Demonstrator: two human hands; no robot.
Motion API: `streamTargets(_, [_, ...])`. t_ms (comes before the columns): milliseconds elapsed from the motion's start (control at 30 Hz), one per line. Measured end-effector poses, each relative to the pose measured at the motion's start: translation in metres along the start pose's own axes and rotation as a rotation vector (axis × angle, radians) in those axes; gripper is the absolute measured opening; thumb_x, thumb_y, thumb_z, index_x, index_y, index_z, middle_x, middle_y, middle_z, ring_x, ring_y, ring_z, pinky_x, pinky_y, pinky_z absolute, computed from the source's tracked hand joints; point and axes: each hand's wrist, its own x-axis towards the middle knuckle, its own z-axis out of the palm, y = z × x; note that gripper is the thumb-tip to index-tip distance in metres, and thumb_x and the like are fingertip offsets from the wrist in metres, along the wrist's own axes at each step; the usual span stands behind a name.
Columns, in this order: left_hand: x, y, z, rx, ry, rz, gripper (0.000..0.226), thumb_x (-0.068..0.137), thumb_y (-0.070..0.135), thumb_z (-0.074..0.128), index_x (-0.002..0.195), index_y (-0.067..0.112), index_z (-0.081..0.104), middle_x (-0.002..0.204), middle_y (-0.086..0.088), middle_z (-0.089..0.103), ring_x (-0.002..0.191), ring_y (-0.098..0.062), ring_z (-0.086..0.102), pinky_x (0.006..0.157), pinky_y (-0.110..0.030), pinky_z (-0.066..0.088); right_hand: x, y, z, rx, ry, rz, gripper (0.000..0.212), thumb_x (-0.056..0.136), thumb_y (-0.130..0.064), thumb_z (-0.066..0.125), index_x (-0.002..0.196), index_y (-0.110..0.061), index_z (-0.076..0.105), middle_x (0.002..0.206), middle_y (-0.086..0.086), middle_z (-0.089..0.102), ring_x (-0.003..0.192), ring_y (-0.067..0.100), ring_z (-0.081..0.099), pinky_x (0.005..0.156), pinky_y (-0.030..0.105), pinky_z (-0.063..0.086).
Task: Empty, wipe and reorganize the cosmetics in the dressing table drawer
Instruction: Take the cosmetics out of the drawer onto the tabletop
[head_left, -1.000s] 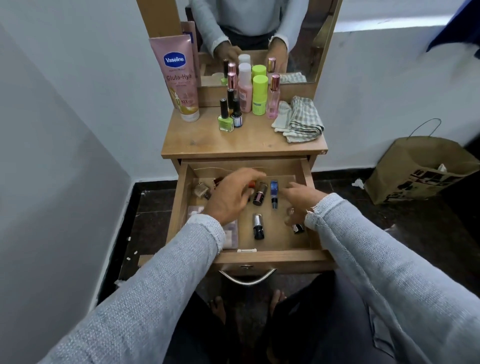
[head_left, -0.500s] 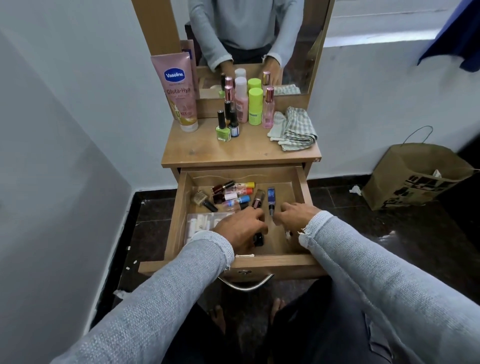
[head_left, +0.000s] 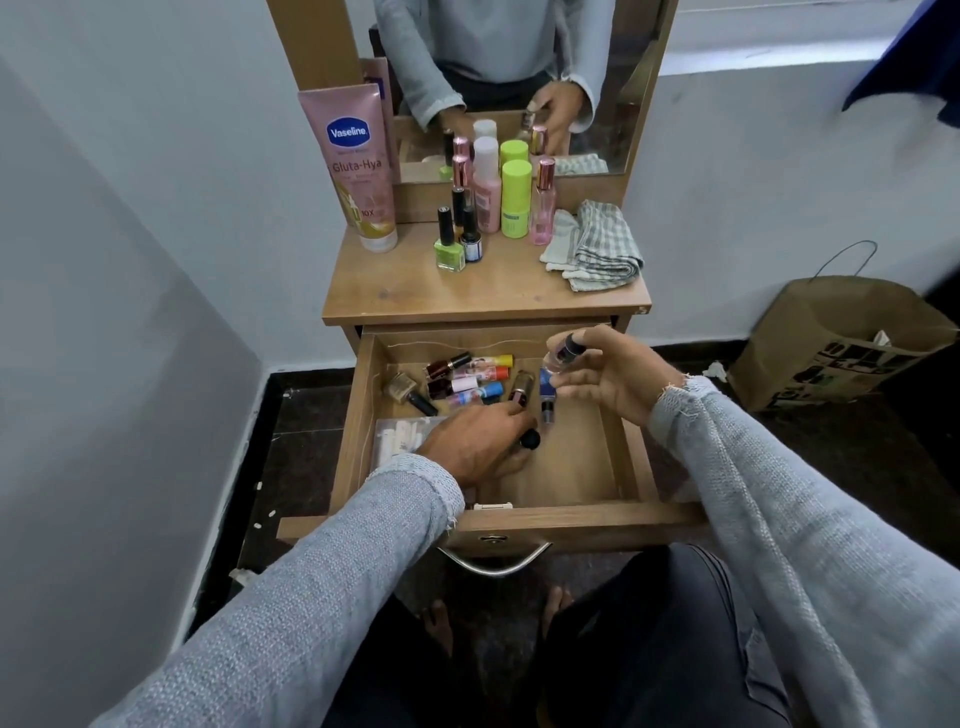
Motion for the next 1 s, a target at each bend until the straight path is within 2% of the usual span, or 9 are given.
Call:
streamTargets(100, [0.001,0.0,-0.001,-0.029,0.025,-0.046,0.028,0.093,0.022,0.057,0.119,0.013,0.056,0.119,-0.005,0.059,0.103,-0.026,0.061,0.087,-0.043,0.052,0.002,0.002,-0.002,0.204,0.007,0.006,0.04,0.073,-0.019,0.062,0.109,-0.001,0.063,0.099,0.015,0.067,0.087,0.022,0.068,0.077,0.03,0.06])
streamTargets(200, [0.0,-0.004,0.002,-0.105,0.085,-0.074,0.025,0.091,0.022,0.06,0.114,0.014,0.057,0.115,-0.004,0.061,0.101,-0.024,0.06,0.086,-0.04,0.051,0.005,0.005,-0.003,0.215,-0.031,-0.045,0.033,0.076,-0.002,0.067,0.109,0.0,0.062,0.098,0.013,0.068,0.094,0.023,0.067,0.081,0.03,0.058])
streamTargets(300, [-0.004,-0.011,0.004,-0.297,0.216,-0.124,0.022,0.089,0.023,0.065,0.11,0.017,0.064,0.108,-0.001,0.065,0.097,-0.018,0.062,0.084,-0.033,0.052,0.006,0.005,-0.006,-0.004,-0.034,-0.127,0.035,0.077,0.009,0.067,0.11,-0.004,0.064,0.099,0.01,0.069,0.097,0.023,0.066,0.083,0.028,0.056])
streamTargets(433, [-0.001,-0.012,-0.018,-0.503,0.479,-0.206,0.03,0.089,0.026,0.067,0.117,0.015,0.065,0.109,-0.001,0.068,0.095,-0.01,0.063,0.085,-0.023,0.053,0.006,-0.002,-0.006,-0.274,0.069,-0.272,0.031,0.078,-0.002,0.075,0.107,-0.01,0.068,0.107,0.01,0.07,0.101,0.022,0.066,0.089,0.033,0.052])
streamTargets(533, [0.009,-0.013,-0.049,-0.62,0.648,-0.238,0.028,0.09,0.024,0.066,0.116,0.013,0.064,0.102,0.005,0.066,0.085,0.001,0.061,0.073,-0.009,0.051,0.007,-0.019,0.004,-0.381,0.174,-0.368,0.019,0.083,-0.006,0.072,0.101,-0.009,0.067,0.097,0.01,0.069,0.084,0.018,0.068,0.082,0.031,0.056])
streamTargets(633, [0.027,-0.022,-0.075,-0.595,0.757,-0.276,0.027,0.09,0.024,0.067,0.113,0.01,0.065,0.101,0.0,0.068,0.085,-0.007,0.064,0.075,-0.019,0.055,0.018,-0.038,0.016,-0.525,0.286,-0.46,0.017,0.084,-0.008,0.072,0.099,-0.01,0.064,0.09,0.004,0.065,0.072,0.014,0.066,0.069,0.023,0.058])
streamTargets(667, [0.035,-0.027,-0.081,-0.561,0.774,-0.293,0.028,0.09,0.026,0.067,0.112,0.009,0.065,0.101,-0.002,0.069,0.086,-0.01,0.065,0.077,-0.022,0.056,0.025,-0.043,0.018,-0.581,0.336,-0.499,0.017,0.083,-0.011,0.074,0.098,-0.011,0.064,0.088,0.001,0.065,0.072,0.015,0.065,0.068,0.025,0.059])
streamTargets(800, [0.063,-0.043,-0.093,-0.446,0.806,-0.331,0.03,0.089,0.027,0.069,0.115,0.012,0.068,0.107,-0.003,0.071,0.094,-0.012,0.065,0.085,-0.03,0.055,0.056,-0.055,0.022,-0.766,0.484,-0.541,0.02,0.081,-0.017,0.076,0.099,-0.012,0.068,0.088,0.001,0.068,0.077,0.024,0.068,0.077,0.042,0.058])
streamTargets(1000, [0.087,-0.052,-0.092,-0.478,0.774,-0.378,0.029,0.088,0.025,0.07,0.115,0.015,0.069,0.112,-0.001,0.071,0.099,-0.014,0.065,0.091,-0.034,0.054,0.085,-0.061,0.026,-0.937,0.541,-0.536,0.025,0.08,-0.017,0.076,0.103,-0.011,0.071,0.098,0.002,0.071,0.087,0.019,0.066,0.086,0.034,0.055])
